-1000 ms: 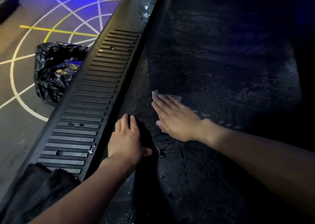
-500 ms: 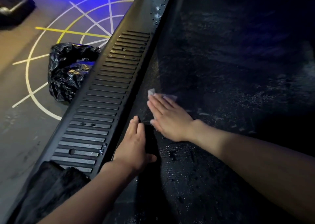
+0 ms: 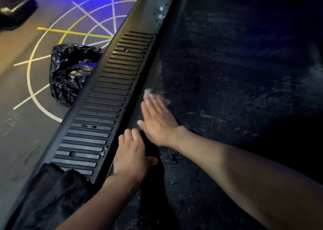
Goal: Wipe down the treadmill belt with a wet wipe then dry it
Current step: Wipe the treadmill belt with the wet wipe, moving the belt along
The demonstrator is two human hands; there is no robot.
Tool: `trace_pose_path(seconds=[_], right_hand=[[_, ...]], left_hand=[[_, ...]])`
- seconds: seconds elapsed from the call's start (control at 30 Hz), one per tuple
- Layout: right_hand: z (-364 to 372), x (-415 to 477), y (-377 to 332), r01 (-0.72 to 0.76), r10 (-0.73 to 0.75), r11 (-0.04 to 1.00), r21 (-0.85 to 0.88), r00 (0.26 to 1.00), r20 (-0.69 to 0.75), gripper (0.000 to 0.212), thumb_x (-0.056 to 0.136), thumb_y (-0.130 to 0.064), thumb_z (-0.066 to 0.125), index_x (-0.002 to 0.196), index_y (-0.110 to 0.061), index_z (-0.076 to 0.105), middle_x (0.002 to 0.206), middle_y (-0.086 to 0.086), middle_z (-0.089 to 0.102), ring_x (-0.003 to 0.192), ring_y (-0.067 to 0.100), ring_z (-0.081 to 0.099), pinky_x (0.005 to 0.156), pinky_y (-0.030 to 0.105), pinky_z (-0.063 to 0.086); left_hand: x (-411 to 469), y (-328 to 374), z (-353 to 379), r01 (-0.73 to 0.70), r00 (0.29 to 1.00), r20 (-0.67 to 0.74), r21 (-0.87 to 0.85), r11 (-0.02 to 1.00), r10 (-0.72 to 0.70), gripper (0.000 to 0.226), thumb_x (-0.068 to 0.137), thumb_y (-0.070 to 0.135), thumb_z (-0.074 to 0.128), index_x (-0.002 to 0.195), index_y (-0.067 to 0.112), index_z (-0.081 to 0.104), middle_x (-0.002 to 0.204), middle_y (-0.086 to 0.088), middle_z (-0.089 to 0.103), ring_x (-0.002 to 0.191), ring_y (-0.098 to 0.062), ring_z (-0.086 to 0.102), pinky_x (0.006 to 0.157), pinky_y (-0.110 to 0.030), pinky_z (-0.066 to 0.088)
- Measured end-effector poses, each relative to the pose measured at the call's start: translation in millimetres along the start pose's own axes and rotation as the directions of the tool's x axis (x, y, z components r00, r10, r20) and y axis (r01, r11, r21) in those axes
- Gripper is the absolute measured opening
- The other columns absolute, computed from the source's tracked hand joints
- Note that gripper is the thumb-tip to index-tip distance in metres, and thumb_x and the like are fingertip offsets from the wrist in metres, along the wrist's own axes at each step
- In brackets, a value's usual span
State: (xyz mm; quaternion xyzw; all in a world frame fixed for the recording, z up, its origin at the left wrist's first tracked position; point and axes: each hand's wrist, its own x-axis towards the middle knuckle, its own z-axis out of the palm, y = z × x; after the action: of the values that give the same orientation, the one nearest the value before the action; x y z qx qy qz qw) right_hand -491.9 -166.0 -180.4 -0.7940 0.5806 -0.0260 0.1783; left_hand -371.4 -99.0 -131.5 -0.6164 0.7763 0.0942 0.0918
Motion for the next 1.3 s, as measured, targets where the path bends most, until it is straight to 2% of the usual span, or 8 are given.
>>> trace_pose_path(seconds=[0.1,0.23,0.37,0.5,0.67,0.8,0.93,1.3], right_hand=[[-8,-2,11,0.158,-0.160,0.984,0.084,0.987,0.021,0.063,0.108,-0.035,0.026,0.158,-0.007,0.000,0.166,0.012,-0.015,0.153,0.022,-0.010,0.124,0.037,-0.001],[-4,-1,2,-0.033,0.037,0.997,0.066,0.998,-0.058,0.070,0.106,-0.033,0.030,0.155,0.001,-0.005,0.165,0.016,-0.012,0.153,0.027,-0.007,0.124,0.039,-0.004],[4,-15,-7,0.275,-0.275,0.961,-0.036,0.961,-0.008,0.062,0.104,-0.024,0.033,0.158,-0.006,0.010,0.167,0.011,-0.001,0.154,0.025,-0.008,0.123,0.037,-0.008],[1,-14,4,-0.050,0.057,0.997,0.062,0.990,-0.128,0.061,0.107,-0.028,0.024,0.158,-0.006,-0.001,0.166,0.012,-0.011,0.153,0.021,-0.013,0.123,0.036,-0.011],[7,-46,-7,0.267,-0.263,0.960,0.078,0.963,-0.057,0.068,0.098,-0.013,0.041,0.157,-0.001,0.010,0.166,0.014,-0.007,0.154,0.025,-0.002,0.124,0.033,-0.005],[0,-40,0,0.094,-0.083,0.990,0.108,0.991,-0.105,0.073,0.100,-0.018,0.043,0.158,-0.004,0.001,0.166,0.012,-0.014,0.154,0.020,-0.006,0.121,0.028,-0.011],[3,-51,-5,0.273,-0.272,0.962,0.013,0.962,-0.029,0.067,0.100,-0.016,0.039,0.158,-0.005,0.009,0.167,0.010,-0.004,0.154,0.020,-0.008,0.123,0.032,-0.011],[-1,-73,3,0.138,-0.131,0.987,0.081,0.987,-0.092,0.061,0.105,-0.025,0.035,0.158,-0.008,0.012,0.167,0.010,-0.005,0.154,0.020,-0.005,0.124,0.034,-0.005]], left_hand=[[0,-1,2,0.009,1.000,-0.010,-0.046,0.999,-0.010,0.080,0.070,0.054,0.076,0.124,0.012,0.035,0.121,-0.004,0.039,0.112,-0.022,0.039,0.100,-0.028,0.032],[0,-1,4,0.022,0.999,-0.025,-0.074,0.997,-0.024,0.077,0.067,0.049,0.080,0.119,0.012,0.038,0.117,-0.004,0.040,0.109,-0.023,0.041,0.097,-0.029,0.033],[-4,-2,7,0.042,0.997,-0.060,-0.182,0.982,-0.054,0.076,0.061,0.038,0.087,0.114,0.012,0.040,0.113,-0.004,0.042,0.105,-0.024,0.043,0.094,-0.029,0.034],[-4,-1,7,0.053,0.997,-0.046,-0.172,0.984,-0.062,0.075,0.063,0.040,0.086,0.113,0.012,0.038,0.114,-0.003,0.038,0.107,-0.023,0.040,0.095,-0.029,0.032],[-2,-3,11,0.023,0.997,-0.075,-0.130,0.991,-0.033,0.071,0.065,0.034,0.084,0.117,0.009,0.042,0.113,-0.004,0.041,0.107,-0.025,0.043,0.094,-0.030,0.032],[-3,-1,6,0.054,0.997,-0.044,-0.171,0.984,-0.062,0.074,0.065,0.039,0.085,0.113,0.011,0.037,0.115,-0.003,0.039,0.109,-0.024,0.041,0.095,-0.029,0.032],[-3,-1,5,0.029,0.998,-0.042,-0.161,0.987,-0.036,0.076,0.067,0.038,0.084,0.121,0.010,0.038,0.118,-0.004,0.040,0.109,-0.023,0.041,0.097,-0.028,0.031],[-1,2,3,0.048,0.999,0.004,-0.079,0.996,-0.048,0.076,0.070,0.044,0.080,0.122,0.010,0.036,0.120,-0.005,0.040,0.110,-0.024,0.041,0.096,-0.028,0.030]])
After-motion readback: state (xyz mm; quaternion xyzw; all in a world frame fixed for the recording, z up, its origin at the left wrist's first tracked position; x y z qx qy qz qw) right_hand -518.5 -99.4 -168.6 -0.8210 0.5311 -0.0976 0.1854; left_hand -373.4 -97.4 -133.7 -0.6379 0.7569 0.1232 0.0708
